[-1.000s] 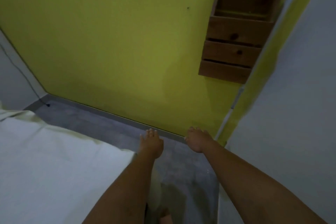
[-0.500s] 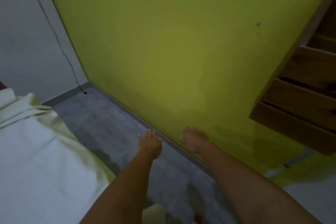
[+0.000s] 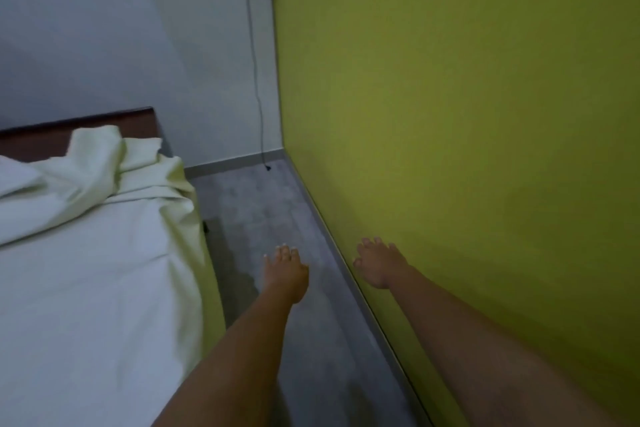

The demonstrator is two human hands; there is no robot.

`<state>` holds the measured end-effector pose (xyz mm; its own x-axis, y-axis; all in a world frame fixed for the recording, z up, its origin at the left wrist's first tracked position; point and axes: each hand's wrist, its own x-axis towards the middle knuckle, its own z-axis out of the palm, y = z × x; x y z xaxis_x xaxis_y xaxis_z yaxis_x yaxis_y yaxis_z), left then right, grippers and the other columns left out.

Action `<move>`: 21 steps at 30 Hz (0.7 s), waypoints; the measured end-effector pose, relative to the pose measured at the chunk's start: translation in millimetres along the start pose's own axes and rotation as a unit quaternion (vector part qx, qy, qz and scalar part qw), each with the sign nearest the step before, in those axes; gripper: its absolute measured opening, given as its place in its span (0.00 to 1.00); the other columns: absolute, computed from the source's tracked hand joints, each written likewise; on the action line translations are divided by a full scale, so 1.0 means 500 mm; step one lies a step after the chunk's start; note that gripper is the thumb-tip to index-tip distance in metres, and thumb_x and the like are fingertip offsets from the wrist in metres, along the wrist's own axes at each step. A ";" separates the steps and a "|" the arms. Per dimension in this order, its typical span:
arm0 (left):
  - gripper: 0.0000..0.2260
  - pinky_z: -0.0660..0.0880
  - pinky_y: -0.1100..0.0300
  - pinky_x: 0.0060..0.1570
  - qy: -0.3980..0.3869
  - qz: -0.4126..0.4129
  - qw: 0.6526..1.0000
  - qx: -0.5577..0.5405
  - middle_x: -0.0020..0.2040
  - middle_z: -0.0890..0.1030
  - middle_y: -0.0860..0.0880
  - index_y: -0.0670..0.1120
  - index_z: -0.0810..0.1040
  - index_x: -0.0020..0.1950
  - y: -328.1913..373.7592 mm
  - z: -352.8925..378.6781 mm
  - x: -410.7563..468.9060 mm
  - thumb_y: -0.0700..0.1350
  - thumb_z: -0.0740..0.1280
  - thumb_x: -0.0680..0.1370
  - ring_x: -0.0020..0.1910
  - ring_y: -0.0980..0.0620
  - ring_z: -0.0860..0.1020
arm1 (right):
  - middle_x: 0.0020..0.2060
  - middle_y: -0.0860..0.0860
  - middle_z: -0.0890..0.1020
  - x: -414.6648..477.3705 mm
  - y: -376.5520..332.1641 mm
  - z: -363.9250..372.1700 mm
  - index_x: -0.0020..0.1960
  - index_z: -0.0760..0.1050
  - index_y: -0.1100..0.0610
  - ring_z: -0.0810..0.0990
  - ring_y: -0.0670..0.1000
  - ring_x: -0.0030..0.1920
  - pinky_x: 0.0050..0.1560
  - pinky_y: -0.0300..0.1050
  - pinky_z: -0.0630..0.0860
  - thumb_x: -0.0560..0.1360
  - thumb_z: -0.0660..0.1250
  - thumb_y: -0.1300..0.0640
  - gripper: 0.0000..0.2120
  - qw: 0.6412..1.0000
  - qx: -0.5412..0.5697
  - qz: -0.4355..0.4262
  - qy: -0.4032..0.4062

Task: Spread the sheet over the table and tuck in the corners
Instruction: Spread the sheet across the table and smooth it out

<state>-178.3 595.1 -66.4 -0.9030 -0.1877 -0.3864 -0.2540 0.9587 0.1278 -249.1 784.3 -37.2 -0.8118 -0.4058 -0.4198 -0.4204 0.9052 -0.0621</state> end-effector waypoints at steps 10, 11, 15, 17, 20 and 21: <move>0.25 0.43 0.46 0.74 0.068 -0.167 0.981 -0.077 0.79 0.44 0.43 0.43 0.46 0.79 -0.264 -0.140 0.219 0.51 0.44 0.84 0.78 0.46 0.43 | 0.77 0.54 0.53 0.378 -0.204 -0.156 0.76 0.54 0.59 0.50 0.58 0.77 0.74 0.60 0.49 0.82 0.47 0.49 0.26 0.987 -0.040 -0.152 0.010; 0.25 0.43 0.46 0.74 0.076 -0.178 0.978 -0.079 0.79 0.44 0.43 0.43 0.46 0.79 -0.292 -0.157 0.241 0.51 0.44 0.84 0.78 0.46 0.43 | 0.77 0.55 0.54 0.417 -0.229 -0.172 0.76 0.54 0.59 0.50 0.59 0.77 0.74 0.60 0.50 0.82 0.47 0.49 0.26 0.985 -0.045 -0.165 0.016; 0.25 0.42 0.45 0.74 0.115 -0.216 0.966 -0.080 0.79 0.46 0.43 0.43 0.47 0.79 -0.400 -0.225 0.306 0.51 0.44 0.84 0.78 0.46 0.44 | 0.77 0.56 0.55 0.542 -0.329 -0.237 0.75 0.55 0.60 0.53 0.59 0.76 0.74 0.59 0.50 0.82 0.47 0.49 0.25 0.976 -0.052 -0.211 0.030; 0.24 0.42 0.44 0.74 0.122 -0.236 0.961 -0.078 0.79 0.45 0.43 0.43 0.47 0.79 -0.449 -0.242 0.322 0.51 0.44 0.84 0.78 0.45 0.44 | 0.77 0.55 0.53 0.590 -0.378 -0.255 0.76 0.53 0.59 0.51 0.58 0.76 0.74 0.58 0.49 0.82 0.46 0.49 0.26 0.971 -0.057 -0.231 0.015; 0.25 0.41 0.45 0.74 0.138 -0.282 0.947 -0.068 0.79 0.44 0.43 0.43 0.45 0.78 -0.537 -0.255 0.345 0.51 0.43 0.84 0.78 0.45 0.43 | 0.78 0.54 0.52 0.668 -0.467 -0.287 0.76 0.52 0.58 0.49 0.57 0.77 0.75 0.59 0.48 0.82 0.47 0.49 0.25 0.960 -0.066 -0.271 0.024; 0.25 0.41 0.45 0.74 0.141 -0.299 0.941 -0.067 0.79 0.44 0.43 0.43 0.45 0.78 -0.567 -0.258 0.353 0.51 0.42 0.84 0.78 0.45 0.43 | 0.78 0.54 0.51 0.694 -0.500 -0.296 0.77 0.52 0.58 0.49 0.57 0.77 0.74 0.59 0.47 0.82 0.47 0.48 0.26 0.955 -0.068 -0.289 0.026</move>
<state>-310.1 262.6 -53.2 -0.6359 -0.7525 -0.1712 -0.7705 0.6316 0.0860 -485.6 398.5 -33.3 -0.4463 -0.8413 -0.3050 -0.8498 0.5053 -0.1501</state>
